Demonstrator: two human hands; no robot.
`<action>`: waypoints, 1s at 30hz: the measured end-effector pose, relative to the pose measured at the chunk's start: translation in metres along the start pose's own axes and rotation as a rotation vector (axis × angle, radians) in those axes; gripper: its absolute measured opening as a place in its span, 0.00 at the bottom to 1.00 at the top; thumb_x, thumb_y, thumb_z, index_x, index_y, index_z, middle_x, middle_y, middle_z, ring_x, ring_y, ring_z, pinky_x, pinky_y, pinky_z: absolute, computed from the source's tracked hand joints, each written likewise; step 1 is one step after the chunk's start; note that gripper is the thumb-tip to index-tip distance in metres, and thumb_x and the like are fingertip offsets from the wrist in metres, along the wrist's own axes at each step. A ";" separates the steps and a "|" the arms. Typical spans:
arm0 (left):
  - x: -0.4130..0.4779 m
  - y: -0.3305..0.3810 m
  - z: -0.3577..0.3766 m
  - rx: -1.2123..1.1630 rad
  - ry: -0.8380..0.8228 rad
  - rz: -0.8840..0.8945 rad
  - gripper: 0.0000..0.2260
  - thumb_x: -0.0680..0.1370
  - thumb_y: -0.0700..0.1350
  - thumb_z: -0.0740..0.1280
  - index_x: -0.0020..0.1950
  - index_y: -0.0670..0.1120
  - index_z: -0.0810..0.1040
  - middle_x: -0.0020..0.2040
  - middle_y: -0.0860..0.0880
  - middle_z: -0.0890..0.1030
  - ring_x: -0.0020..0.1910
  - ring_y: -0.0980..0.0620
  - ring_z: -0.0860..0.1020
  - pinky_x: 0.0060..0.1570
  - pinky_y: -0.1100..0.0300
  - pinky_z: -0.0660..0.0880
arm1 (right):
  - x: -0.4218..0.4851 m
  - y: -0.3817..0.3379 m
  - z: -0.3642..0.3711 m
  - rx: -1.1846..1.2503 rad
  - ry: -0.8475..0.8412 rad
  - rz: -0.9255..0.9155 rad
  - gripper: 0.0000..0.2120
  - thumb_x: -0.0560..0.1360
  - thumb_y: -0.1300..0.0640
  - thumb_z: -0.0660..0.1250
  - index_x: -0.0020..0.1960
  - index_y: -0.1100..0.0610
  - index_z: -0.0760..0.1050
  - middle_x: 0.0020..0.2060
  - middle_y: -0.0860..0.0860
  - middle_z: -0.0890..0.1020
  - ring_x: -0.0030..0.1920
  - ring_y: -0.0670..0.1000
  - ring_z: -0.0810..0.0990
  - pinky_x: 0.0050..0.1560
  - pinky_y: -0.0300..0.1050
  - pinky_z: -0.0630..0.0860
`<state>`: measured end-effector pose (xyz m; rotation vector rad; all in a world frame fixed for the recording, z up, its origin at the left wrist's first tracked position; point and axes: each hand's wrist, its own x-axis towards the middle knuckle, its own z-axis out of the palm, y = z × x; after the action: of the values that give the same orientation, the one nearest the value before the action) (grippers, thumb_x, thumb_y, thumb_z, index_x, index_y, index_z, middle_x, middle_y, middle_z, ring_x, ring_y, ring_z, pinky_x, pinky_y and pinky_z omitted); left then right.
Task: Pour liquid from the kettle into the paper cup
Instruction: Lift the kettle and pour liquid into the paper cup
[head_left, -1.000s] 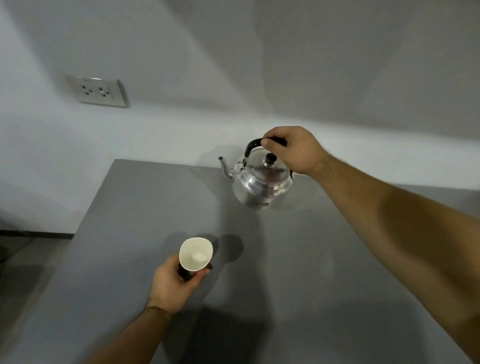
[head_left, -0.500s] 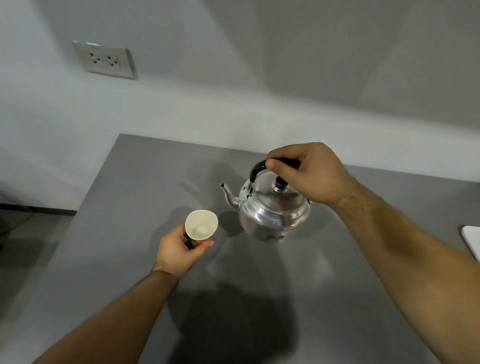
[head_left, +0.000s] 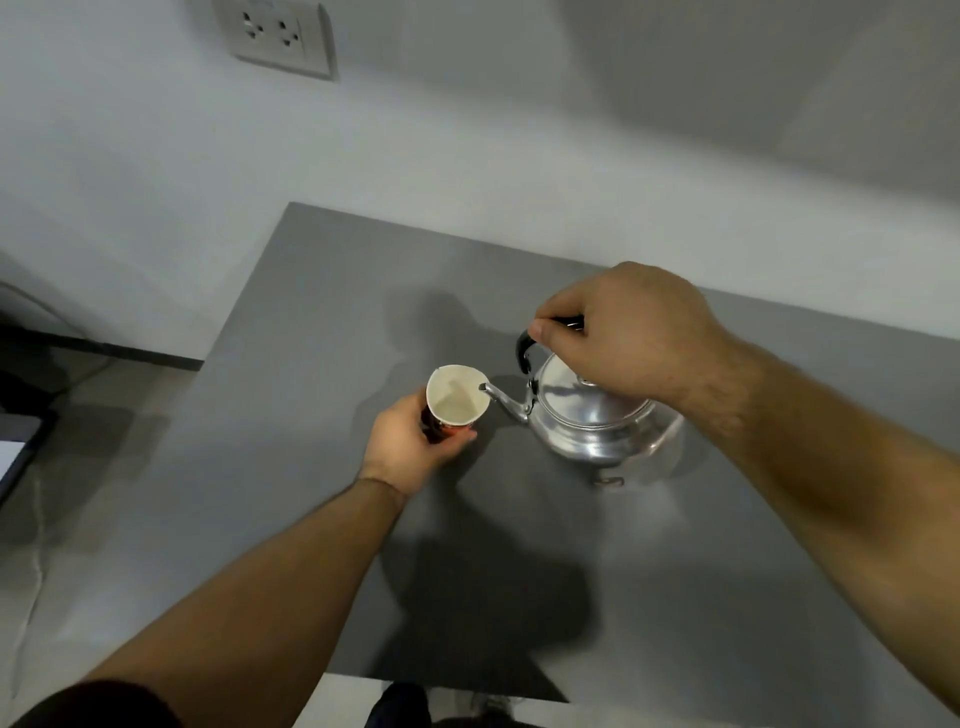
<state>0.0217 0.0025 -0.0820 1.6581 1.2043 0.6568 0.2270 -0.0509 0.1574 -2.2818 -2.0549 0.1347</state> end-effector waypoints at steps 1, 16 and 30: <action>0.000 0.000 0.000 0.013 0.002 0.000 0.25 0.65 0.52 0.83 0.59 0.49 0.83 0.51 0.51 0.87 0.50 0.52 0.85 0.53 0.53 0.81 | 0.002 -0.003 0.000 -0.017 -0.008 0.002 0.16 0.80 0.37 0.62 0.51 0.42 0.86 0.37 0.45 0.87 0.41 0.52 0.83 0.44 0.50 0.82; 0.001 -0.001 -0.002 0.093 0.014 0.066 0.25 0.66 0.58 0.79 0.61 0.54 0.81 0.53 0.55 0.85 0.50 0.54 0.82 0.51 0.60 0.77 | 0.015 -0.041 -0.017 -0.268 -0.100 -0.106 0.18 0.82 0.44 0.61 0.43 0.47 0.86 0.31 0.47 0.81 0.32 0.49 0.76 0.32 0.42 0.67; 0.002 -0.005 0.000 0.057 0.019 0.115 0.25 0.66 0.56 0.80 0.61 0.54 0.81 0.52 0.56 0.84 0.49 0.56 0.80 0.51 0.63 0.75 | 0.033 -0.052 -0.013 -0.279 -0.196 -0.073 0.21 0.72 0.41 0.58 0.39 0.52 0.85 0.31 0.51 0.84 0.34 0.58 0.84 0.43 0.57 0.86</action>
<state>0.0201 0.0047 -0.0863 1.7822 1.1576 0.7166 0.1803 -0.0129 0.1752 -2.4316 -2.3879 0.0733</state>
